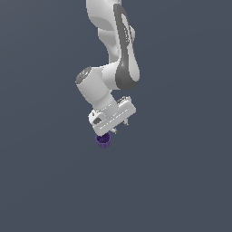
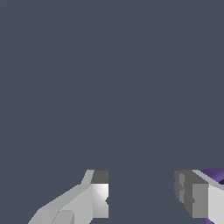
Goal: Pick up the object and move it to a goal position.
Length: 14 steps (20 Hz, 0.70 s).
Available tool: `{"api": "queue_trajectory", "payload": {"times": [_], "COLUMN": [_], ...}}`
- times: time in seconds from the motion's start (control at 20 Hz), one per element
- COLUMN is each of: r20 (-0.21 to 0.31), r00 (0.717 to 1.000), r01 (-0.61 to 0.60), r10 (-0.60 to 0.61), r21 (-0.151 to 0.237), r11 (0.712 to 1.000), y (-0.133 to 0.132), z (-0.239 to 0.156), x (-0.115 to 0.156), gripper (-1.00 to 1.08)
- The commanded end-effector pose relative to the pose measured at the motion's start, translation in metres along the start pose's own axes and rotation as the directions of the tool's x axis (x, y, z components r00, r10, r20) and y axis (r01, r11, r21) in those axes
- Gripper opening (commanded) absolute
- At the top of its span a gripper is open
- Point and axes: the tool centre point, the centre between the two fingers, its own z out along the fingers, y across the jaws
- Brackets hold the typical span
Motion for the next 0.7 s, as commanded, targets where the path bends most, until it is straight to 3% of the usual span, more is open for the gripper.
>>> {"api": "queue_trajectory", "payload": {"times": [0.0,0.65], "r20": [-0.025,-0.153], "r00": [0.999,0.978], "r01": [0.025,0.148], "r10": [-0.025,-0.144], "r21": [0.008,0.012], "r11": [1.0,0.989], "y": [0.0013,0.0103], "z": [0.0006,0.0024], "x": [-0.0006,-0.0055], "gripper": [0.28,0.28]}}
